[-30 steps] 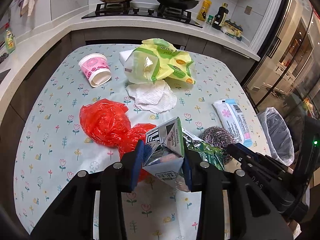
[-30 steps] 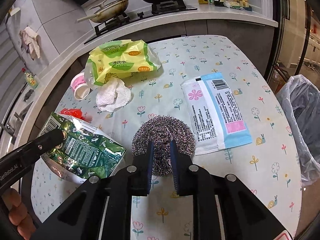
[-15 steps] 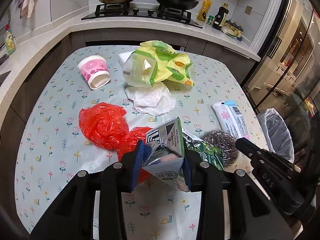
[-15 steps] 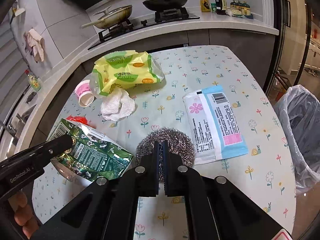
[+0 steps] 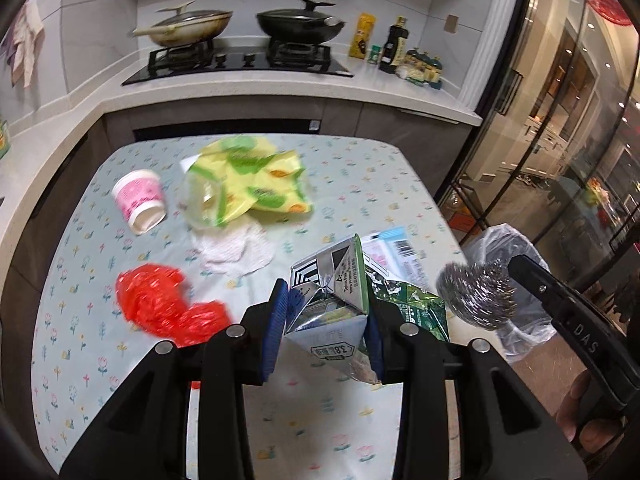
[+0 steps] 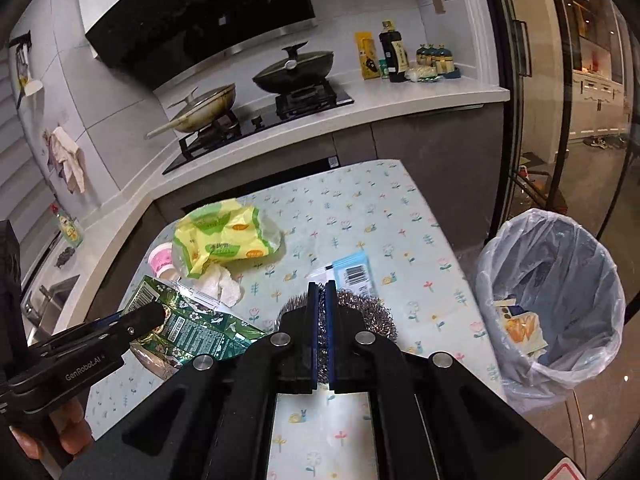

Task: Collect trash
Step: 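Carry carton and steel wool over the bin and open both grippers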

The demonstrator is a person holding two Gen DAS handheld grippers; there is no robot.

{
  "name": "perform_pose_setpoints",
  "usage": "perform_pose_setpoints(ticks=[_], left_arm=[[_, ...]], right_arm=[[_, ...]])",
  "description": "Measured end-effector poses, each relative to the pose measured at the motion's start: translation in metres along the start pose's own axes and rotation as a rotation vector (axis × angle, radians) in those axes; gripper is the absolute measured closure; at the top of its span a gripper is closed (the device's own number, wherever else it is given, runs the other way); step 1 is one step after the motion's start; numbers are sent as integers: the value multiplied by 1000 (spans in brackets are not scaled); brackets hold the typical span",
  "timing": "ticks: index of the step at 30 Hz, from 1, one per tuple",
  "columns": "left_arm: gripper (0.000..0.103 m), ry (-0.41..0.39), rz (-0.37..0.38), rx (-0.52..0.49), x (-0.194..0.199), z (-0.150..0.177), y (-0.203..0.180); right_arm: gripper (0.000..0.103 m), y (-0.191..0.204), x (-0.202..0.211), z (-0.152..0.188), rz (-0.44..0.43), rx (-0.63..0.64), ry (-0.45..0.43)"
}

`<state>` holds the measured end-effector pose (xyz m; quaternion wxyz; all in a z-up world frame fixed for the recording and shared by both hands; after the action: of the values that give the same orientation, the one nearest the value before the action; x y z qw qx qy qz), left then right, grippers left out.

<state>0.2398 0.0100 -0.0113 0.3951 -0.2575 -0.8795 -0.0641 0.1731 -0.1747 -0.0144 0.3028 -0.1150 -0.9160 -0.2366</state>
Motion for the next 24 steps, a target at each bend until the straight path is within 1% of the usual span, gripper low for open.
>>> perform_pose_setpoints(ticks=[5, 10, 15, 20, 24], left_arm=[[69, -15, 41, -54, -9, -20, -46], [69, -16, 107, -110, -28, -39, -104], [69, -10, 169, -165, -51, -52, -160], [69, 14, 209, -202, -79, -62, -204], [69, 42, 227, -230, -100, -65, -234]], right_arm=[[99, -50, 21, -22, 68, -51, -58], [99, -106, 33, -34, 148, -106, -88], [99, -158, 36, -41, 219, -163, -93], [99, -195, 36, -43, 269, -200, -88], [99, -217, 31, -44, 291, -231, -76]])
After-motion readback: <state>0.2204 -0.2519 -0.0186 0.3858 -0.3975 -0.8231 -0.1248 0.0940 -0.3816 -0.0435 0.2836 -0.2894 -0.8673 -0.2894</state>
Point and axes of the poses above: each gripper's, at about its wrist camera, not at the fingertips, and x roughly against the way its jaws point, y to its left, z to its underside, the point moved 3 cm from there along -x, roughly the way its jaws point, and after that the axes turned 7 degrees about -x, right-handed, at the moved point
